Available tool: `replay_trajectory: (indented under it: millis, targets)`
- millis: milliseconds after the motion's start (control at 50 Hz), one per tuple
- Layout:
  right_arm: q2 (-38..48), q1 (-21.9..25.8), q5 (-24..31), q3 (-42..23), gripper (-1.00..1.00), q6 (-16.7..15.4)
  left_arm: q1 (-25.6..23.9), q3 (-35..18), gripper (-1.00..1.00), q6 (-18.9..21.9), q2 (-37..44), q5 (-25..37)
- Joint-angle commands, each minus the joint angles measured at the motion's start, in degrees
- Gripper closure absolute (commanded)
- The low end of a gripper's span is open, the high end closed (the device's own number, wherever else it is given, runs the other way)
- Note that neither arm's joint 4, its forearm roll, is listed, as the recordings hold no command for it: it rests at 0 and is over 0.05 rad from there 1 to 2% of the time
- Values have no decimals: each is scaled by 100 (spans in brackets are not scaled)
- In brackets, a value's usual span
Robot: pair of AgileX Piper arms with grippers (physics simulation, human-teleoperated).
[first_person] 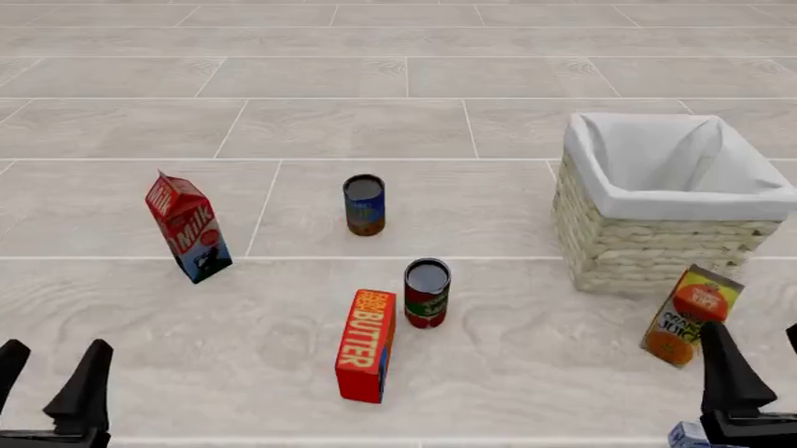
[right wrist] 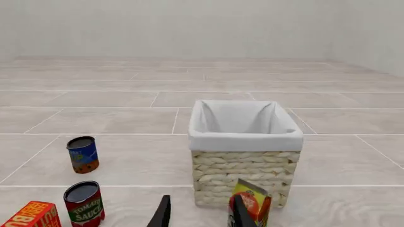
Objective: Pick the cream cheese and place it in the basket.
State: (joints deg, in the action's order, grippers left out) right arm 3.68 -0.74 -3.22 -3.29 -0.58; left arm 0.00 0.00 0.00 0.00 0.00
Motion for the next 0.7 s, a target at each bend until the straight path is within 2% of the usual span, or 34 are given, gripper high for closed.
replay_trajectory:
  millis: [20,360,560,620,700]
  targets:
    - [-314,63,338,273,-100,-12,0,0,-100,0,0,0]
    - [-331,26,538,40,-100,-113,0,0,-100,0,0,0]
    - [-359,-116,1211,-857,-100,-208,0,0,-100,0,0,0]
    - [-353,-154,1388,-1093,-100,-38,0,0,-100,0,0,0]
    - [-343,-180,1716,-1428,-100,-21,0,0,-100,0,0,0]
